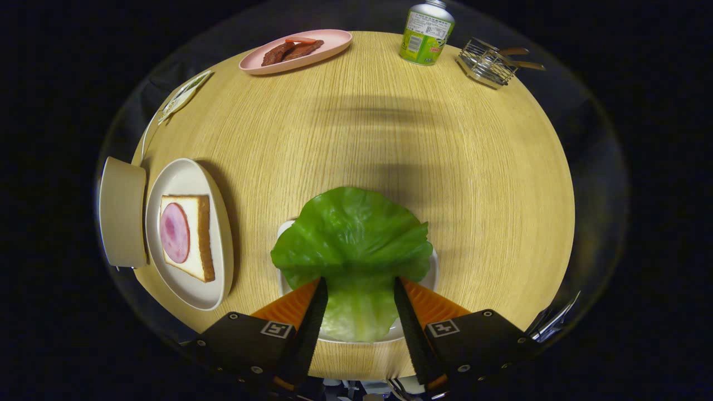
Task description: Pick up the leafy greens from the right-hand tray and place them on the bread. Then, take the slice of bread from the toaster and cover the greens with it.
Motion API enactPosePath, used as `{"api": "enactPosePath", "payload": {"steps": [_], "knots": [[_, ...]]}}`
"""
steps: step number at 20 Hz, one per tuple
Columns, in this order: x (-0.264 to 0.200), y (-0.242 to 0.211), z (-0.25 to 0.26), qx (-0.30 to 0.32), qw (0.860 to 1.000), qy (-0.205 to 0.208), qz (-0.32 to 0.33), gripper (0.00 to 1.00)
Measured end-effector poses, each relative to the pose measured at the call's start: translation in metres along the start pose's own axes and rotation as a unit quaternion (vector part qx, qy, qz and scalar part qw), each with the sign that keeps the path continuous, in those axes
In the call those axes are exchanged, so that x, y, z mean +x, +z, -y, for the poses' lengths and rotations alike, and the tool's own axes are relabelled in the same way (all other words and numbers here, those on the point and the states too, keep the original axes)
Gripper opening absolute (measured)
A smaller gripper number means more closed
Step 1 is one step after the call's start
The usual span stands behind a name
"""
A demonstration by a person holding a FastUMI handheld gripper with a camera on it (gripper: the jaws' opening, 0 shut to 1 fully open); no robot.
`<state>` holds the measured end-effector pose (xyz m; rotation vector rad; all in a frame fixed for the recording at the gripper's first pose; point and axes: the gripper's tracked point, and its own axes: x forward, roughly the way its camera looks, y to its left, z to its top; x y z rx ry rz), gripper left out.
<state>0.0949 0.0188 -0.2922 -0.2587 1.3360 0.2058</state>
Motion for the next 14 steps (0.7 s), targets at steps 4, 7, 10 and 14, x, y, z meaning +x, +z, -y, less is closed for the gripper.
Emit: {"api": "enactPosePath", "payload": {"steps": [4, 7, 10, 14], "knots": [[-0.001, 0.000, 0.003, -0.002, 1.000, 0.000, 0.000, 0.49], [0.000, 0.000, 0.007, 0.014, 1.000, 0.001, 0.000, 0.20], [-0.004, 0.002, 0.011, 0.027, 1.000, 0.003, 0.005, 0.03], [-0.027, 0.009, 0.016, 0.030, 0.999, 0.001, 0.024, 0.01]]}}
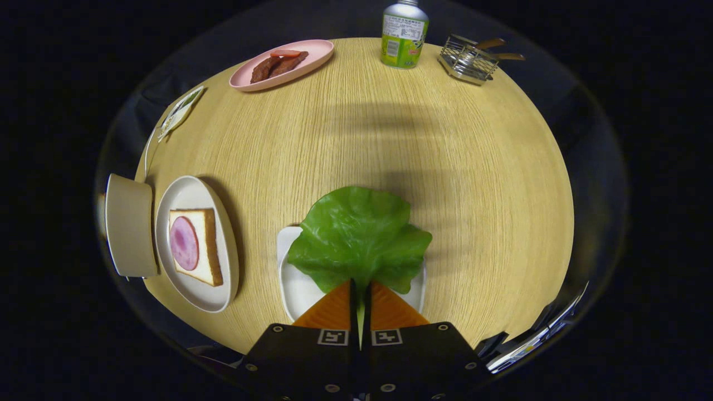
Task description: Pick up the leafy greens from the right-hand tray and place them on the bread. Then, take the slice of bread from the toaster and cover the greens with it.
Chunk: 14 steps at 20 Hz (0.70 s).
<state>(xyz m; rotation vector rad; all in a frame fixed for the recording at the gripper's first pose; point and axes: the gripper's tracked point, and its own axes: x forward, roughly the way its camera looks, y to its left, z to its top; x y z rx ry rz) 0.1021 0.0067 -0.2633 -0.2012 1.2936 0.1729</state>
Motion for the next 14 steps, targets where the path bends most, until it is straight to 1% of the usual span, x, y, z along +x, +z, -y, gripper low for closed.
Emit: {"api": "enactPosePath", "payload": {"steps": [4, 6, 10, 14], "knots": [[-0.031, 0.011, -0.012, -0.012, 1.000, 0.006, 0.027, 0.01], [-0.045, 0.015, -0.027, -0.024, 0.999, 0.011, 0.037, 0.01], [-0.073, 0.023, -0.070, -0.057, 0.996, 0.028, 0.057, 0.01], [-0.090, 0.028, -0.124, -0.091, 0.992, 0.047, 0.074, 0.01]]}}
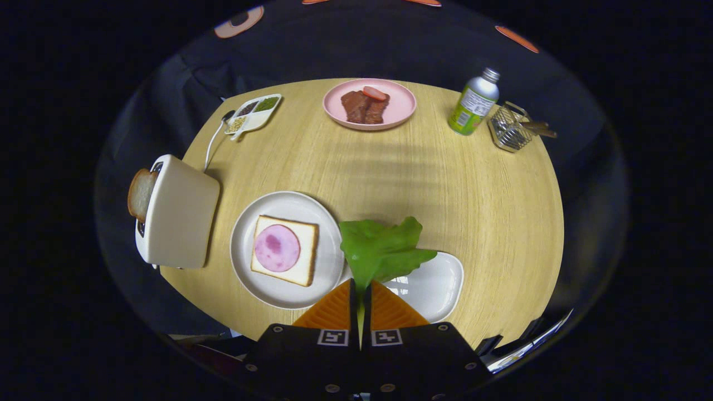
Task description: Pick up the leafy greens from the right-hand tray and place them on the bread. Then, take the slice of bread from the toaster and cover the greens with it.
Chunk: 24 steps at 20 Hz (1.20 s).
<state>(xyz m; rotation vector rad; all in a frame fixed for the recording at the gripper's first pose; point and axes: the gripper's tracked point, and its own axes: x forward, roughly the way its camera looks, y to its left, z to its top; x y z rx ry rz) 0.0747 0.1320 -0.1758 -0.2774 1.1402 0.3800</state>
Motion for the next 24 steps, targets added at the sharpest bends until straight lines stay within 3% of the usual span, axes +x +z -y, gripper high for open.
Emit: {"api": "enactPosePath", "payload": {"steps": [11, 19, 23, 24], "knots": [[0.026, 0.020, -0.101, -0.078, 0.997, 0.027, -0.001, 0.01], [0.059, -0.005, -0.113, -0.096, 0.995, 0.014, -0.029, 0.03], [0.064, -0.007, -0.103, -0.090, 0.996, -0.006, -0.026, 0.17], [0.064, -0.007, -0.101, -0.086, 0.996, -0.008, -0.024, 0.26]]}}
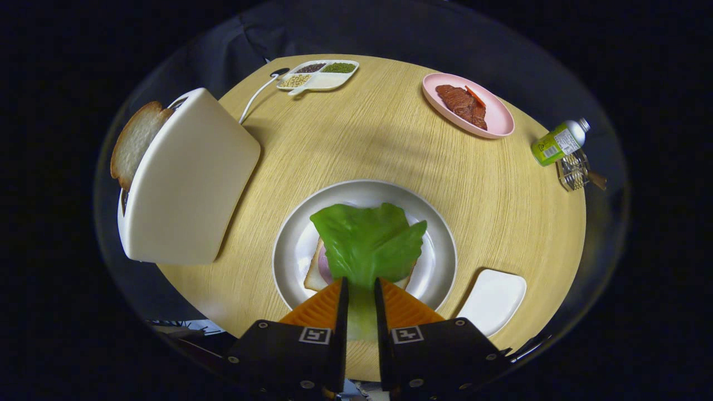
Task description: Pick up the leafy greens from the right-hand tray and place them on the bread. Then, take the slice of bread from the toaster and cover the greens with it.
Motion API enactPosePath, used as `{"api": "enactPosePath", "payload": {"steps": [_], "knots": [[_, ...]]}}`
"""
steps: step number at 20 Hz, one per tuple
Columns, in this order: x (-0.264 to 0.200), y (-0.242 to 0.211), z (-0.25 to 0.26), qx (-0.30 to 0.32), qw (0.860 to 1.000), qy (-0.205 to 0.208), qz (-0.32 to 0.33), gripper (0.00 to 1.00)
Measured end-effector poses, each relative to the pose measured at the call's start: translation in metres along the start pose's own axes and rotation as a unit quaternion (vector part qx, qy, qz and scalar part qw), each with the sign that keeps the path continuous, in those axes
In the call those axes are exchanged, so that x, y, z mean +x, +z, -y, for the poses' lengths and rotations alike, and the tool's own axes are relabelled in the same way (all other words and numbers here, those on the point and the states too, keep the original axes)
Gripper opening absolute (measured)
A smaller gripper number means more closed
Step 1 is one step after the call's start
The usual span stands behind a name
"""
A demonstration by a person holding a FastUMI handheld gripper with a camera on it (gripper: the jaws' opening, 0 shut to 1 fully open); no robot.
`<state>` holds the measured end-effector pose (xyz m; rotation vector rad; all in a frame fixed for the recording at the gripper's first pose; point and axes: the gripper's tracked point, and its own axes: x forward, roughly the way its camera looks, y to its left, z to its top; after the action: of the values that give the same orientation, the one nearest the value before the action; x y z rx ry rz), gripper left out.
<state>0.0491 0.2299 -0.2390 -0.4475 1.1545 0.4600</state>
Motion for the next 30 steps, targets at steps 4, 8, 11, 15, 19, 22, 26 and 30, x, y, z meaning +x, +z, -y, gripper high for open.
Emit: {"api": "enactPosePath", "payload": {"steps": [4, 8, 11, 15, 19, 22, 26, 30], "knots": [[-0.009, 0.005, 0.006, 0.018, 1.000, -0.003, 0.012, 0.57], [-0.021, 0.010, 0.007, 0.033, 0.999, 0.001, 0.021, 0.80], [-0.036, 0.018, 0.007, 0.033, 0.999, -0.004, 0.031, 0.99], [-0.069, 0.034, -0.006, 0.040, 0.998, 0.013, 0.052, 0.99], [-0.111, 0.056, -0.026, 0.042, 0.996, 0.026, 0.075, 0.99], [-0.138, 0.072, -0.043, 0.034, 0.996, 0.020, 0.083, 0.99], [-0.168, 0.091, -0.081, 0.010, 0.996, 0.023, 0.084, 0.99], [-0.187, 0.120, -0.126, -0.002, 0.995, 0.038, 0.093, 0.99]]}}
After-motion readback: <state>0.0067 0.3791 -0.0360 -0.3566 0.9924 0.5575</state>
